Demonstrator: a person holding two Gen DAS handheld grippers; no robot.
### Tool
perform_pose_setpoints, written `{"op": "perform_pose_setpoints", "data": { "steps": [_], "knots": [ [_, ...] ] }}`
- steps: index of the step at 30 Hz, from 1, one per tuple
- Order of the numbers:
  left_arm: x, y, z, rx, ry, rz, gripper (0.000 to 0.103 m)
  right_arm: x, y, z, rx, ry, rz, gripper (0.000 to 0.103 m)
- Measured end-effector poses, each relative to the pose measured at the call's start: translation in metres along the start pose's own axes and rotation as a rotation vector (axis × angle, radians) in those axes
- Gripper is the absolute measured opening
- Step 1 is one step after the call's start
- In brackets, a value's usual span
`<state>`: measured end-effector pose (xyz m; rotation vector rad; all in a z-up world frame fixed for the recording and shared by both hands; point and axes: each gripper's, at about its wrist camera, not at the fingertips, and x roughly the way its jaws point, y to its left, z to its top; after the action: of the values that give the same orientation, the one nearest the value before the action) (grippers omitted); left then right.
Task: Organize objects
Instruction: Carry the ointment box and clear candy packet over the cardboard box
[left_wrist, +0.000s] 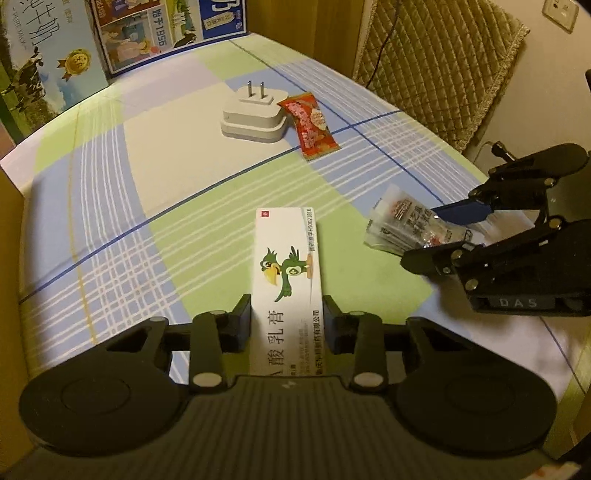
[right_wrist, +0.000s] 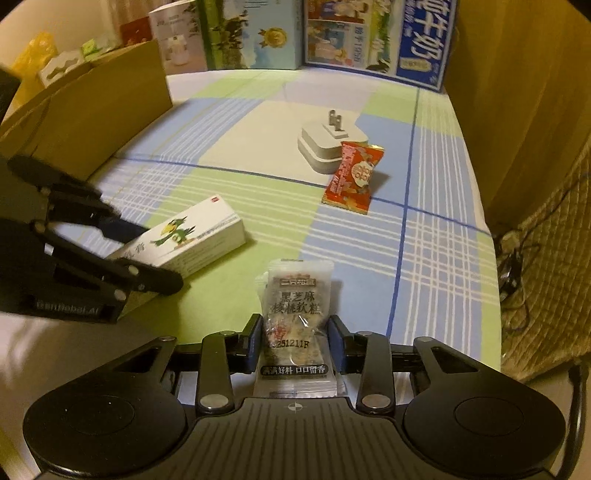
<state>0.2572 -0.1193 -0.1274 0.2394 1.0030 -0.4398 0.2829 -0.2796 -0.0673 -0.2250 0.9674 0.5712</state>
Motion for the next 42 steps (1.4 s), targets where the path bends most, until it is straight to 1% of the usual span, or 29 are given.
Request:
{"op": "perform_pose_setpoints", "data": {
  "steps": [5, 11, 16, 19, 25, 28, 32, 38, 42],
  "knots": [
    [-0.017, -0.001, -0.002, -0.026, -0.015, 0.006, 0.033, -0.019, 0.003, 0.006, 0.025, -0.019, -0.014, 0.034],
    [-0.052, -0.001, -0.006, -0.071, -0.057, 0.0, 0.033, -0.062, 0.014, 0.02, 0.05, -0.074, -0.021, 0.034],
    [-0.095, -0.003, -0.009, -0.098, -0.113, 0.005, 0.033, -0.109, 0.03, 0.032, 0.094, -0.139, -0.024, 0.034],
    [-0.125, -0.003, -0.016, -0.116, -0.146, 0.017, 0.033, -0.135, 0.043, 0.039, 0.131, -0.18, -0.007, 0.034],
    [-0.181, 0.006, -0.036, -0.167, -0.208, 0.037, 0.033, -0.174, 0.088, 0.038, 0.126, -0.227, 0.029, 0.034],
    [-0.207, 0.014, -0.052, -0.199, -0.235, 0.056, 0.033, -0.181, 0.114, 0.03, 0.114, -0.232, 0.042, 0.034],
    [-0.234, 0.021, -0.075, -0.229, -0.246, 0.089, 0.033, -0.184, 0.149, 0.018, 0.1, -0.228, 0.058, 0.034],
    [-0.264, 0.035, -0.109, -0.265, -0.253, 0.14, 0.033, -0.178, 0.196, 0.0, 0.078, -0.216, 0.08, 0.034],
    [-0.279, 0.044, -0.131, -0.284, -0.25, 0.172, 0.033, -0.174, 0.217, -0.005, 0.062, -0.211, 0.093, 0.034]
  ]
}}
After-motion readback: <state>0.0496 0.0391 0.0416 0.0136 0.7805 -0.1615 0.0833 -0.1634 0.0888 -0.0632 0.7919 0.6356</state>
